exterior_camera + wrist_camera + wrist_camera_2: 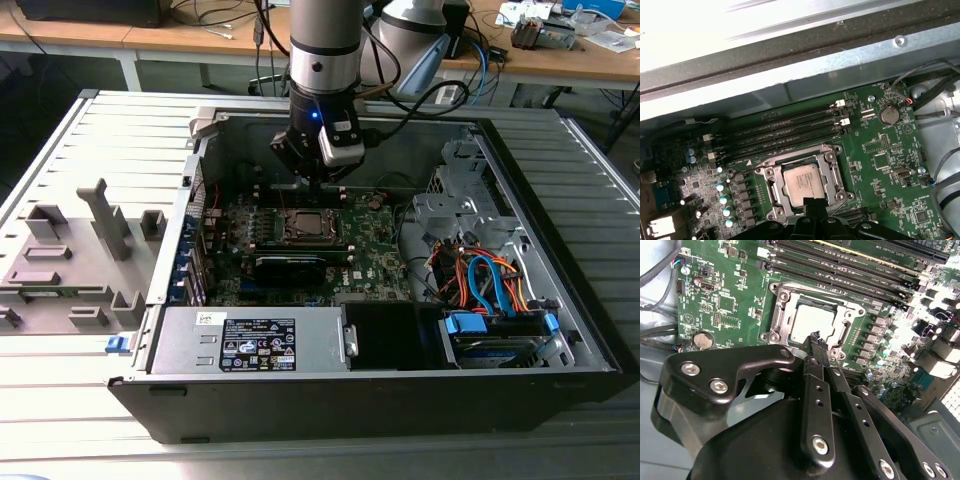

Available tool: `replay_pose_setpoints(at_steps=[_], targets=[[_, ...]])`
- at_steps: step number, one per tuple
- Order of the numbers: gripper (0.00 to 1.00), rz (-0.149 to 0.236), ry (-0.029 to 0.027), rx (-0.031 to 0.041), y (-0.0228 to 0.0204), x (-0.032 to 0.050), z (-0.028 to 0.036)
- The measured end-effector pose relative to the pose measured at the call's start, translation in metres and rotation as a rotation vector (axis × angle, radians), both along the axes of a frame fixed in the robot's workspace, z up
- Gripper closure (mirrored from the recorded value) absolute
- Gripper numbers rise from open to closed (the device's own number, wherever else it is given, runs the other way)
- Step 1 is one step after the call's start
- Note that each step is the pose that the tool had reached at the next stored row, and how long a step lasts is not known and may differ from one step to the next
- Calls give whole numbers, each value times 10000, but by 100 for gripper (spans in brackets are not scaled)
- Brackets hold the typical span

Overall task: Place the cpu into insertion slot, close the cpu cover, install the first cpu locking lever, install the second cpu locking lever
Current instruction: 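Install the first cpu locking lever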

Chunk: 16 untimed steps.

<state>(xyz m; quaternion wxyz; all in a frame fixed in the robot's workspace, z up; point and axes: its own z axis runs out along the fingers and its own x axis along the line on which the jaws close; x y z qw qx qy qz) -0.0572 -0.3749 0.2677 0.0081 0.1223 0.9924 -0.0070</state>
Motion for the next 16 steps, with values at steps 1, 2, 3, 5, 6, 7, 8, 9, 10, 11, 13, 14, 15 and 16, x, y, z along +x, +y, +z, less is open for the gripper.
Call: replay_pose_setpoints(at_steps=[1,2,3,5,6,7,8,9,10,11,13,14,15,16], targets=[[89,61,0,0,0,0,0],[89,100,0,0,0,0,0],[89,173,0,0,0,0,0],[89,355,0,0,0,0,0],[89,423,0,0,0,0,0],[89,471,0,1,0,0,0],[89,538,0,0,0,0,0],[89,612,0,1,0,0,0],[89,709,0,1,0,0,0],[89,829,0,1,0,0,0],[89,1015,0,1,0,0,0],[89,1068,0,0,0,0,0],[89,1121,0,1,0,0,0],[89,1159,0,1,0,0,0]])
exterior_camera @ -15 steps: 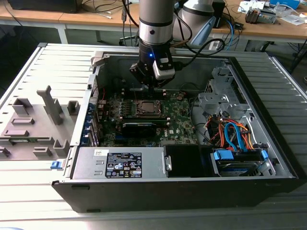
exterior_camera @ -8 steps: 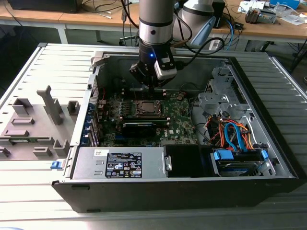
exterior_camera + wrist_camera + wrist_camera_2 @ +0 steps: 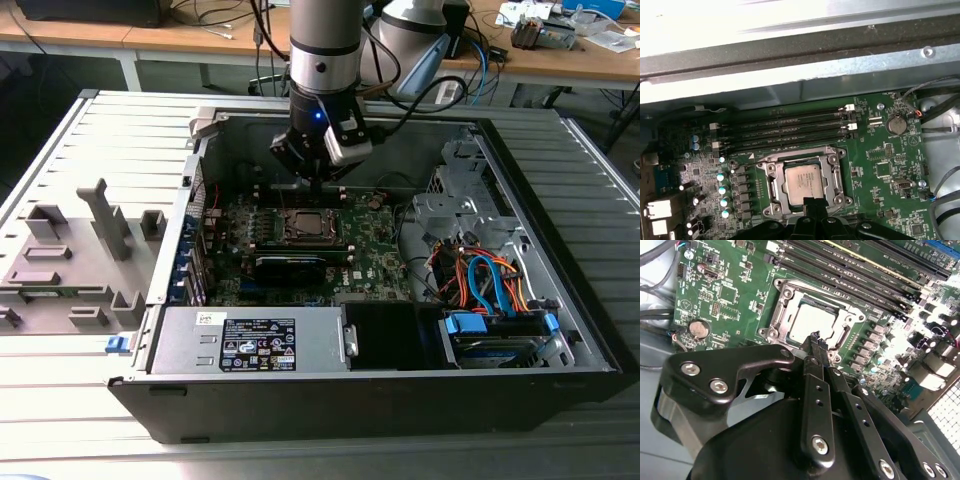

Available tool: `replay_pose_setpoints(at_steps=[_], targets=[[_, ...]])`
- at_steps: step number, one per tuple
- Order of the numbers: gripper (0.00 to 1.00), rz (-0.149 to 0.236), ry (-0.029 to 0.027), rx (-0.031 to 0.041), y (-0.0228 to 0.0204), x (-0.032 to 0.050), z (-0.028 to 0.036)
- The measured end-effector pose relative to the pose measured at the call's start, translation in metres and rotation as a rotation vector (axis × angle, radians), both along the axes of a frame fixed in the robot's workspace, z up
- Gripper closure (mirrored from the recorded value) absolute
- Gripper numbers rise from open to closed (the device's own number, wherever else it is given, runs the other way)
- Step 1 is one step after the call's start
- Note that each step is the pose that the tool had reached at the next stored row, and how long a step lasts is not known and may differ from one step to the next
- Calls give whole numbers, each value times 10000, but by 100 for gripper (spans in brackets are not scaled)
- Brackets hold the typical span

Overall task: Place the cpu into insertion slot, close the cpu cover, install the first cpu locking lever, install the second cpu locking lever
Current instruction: 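Install the first cpu locking lever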

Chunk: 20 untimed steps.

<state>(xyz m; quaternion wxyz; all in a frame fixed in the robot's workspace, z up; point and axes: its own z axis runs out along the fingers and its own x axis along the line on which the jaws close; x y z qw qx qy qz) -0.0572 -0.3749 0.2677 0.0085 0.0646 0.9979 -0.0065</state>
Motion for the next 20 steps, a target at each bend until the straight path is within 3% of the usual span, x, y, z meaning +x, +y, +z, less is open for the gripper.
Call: replay_pose_setpoints(at_steps=[1,4,11,15,20], targets=[[89,95,0,0,0,0,0],[89,1360,0,0,0,0,0],[89,1459,0,-1,-1,-21,0],[89,1459,0,0,0,-163,0],[89,1458,0,-1,0,-251,0]])
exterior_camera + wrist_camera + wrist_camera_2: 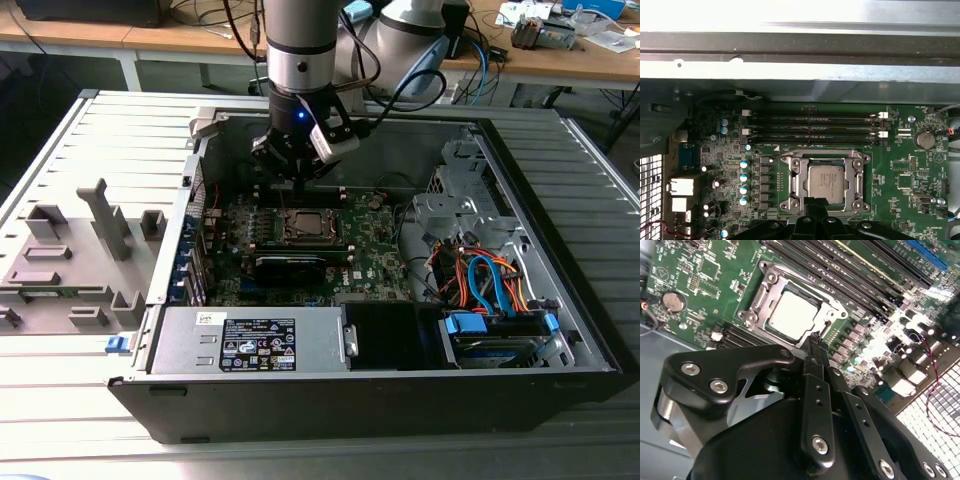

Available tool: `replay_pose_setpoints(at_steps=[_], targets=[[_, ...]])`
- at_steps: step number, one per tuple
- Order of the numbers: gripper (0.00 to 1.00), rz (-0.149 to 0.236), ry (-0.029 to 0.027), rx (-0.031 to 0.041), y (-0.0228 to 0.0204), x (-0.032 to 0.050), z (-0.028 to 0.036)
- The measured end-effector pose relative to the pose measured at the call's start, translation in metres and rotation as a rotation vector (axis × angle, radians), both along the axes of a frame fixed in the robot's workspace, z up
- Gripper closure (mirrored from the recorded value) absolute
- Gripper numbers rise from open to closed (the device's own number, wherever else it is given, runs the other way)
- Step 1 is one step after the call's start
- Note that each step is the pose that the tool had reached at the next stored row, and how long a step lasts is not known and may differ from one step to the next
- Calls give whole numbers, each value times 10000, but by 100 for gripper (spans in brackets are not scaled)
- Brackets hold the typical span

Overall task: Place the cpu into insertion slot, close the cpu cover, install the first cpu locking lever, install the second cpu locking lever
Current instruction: 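Install the first cpu locking lever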

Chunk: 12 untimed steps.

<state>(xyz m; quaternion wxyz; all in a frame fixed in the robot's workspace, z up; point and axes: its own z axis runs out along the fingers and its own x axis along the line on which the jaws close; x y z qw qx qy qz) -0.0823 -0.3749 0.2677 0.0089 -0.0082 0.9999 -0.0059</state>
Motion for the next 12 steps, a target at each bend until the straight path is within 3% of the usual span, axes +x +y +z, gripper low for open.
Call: replay_pose_setpoints(at_steps=[4,12], targets=[[89,2,0,0,0,-52,0],[89,1,-1,0,0,-240,-1]])
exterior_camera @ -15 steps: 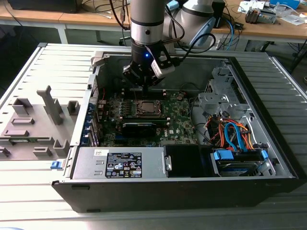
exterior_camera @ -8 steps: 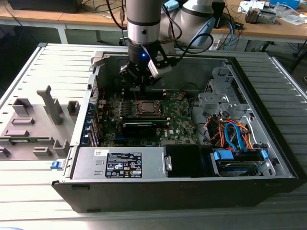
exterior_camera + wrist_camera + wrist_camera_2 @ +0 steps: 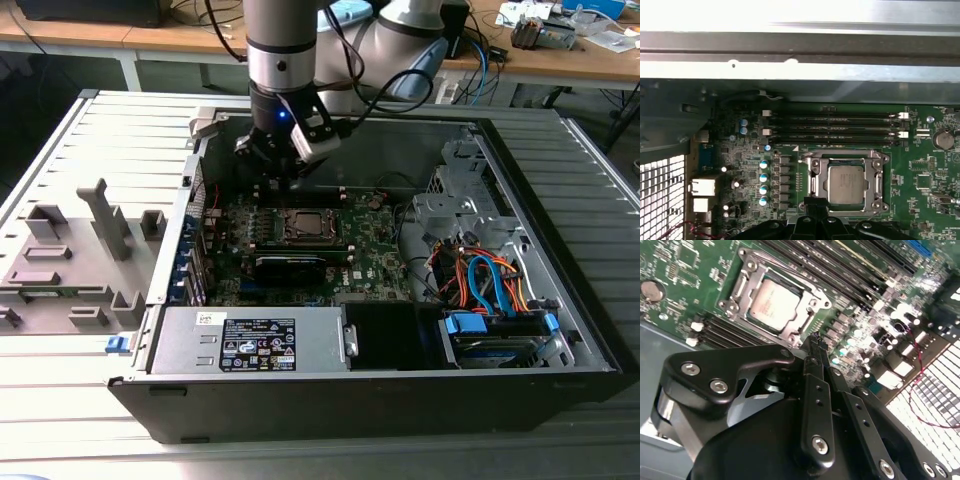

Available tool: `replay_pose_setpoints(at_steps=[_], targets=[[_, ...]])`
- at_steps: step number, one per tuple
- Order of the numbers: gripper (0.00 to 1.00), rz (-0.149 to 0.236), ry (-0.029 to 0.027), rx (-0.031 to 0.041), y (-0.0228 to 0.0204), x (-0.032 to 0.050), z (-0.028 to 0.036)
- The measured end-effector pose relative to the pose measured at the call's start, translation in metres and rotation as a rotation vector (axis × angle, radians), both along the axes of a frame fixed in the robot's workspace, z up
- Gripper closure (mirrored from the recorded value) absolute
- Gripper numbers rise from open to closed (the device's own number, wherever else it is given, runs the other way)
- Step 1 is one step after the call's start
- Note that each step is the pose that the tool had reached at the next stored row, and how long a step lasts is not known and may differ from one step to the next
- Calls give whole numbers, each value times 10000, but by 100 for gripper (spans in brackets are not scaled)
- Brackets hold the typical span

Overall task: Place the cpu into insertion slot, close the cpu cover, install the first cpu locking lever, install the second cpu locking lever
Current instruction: 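Install the first cpu locking lever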

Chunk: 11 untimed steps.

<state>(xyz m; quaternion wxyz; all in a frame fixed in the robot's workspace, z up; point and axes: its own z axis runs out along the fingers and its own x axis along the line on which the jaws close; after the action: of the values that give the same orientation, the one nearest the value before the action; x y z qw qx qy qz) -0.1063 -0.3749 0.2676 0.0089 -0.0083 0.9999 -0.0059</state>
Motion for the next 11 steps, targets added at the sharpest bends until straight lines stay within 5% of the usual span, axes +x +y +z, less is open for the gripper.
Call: replay_pose_setpoints(at_steps=[11], targets=[[89,-1,0,-1,13,-190,0]])
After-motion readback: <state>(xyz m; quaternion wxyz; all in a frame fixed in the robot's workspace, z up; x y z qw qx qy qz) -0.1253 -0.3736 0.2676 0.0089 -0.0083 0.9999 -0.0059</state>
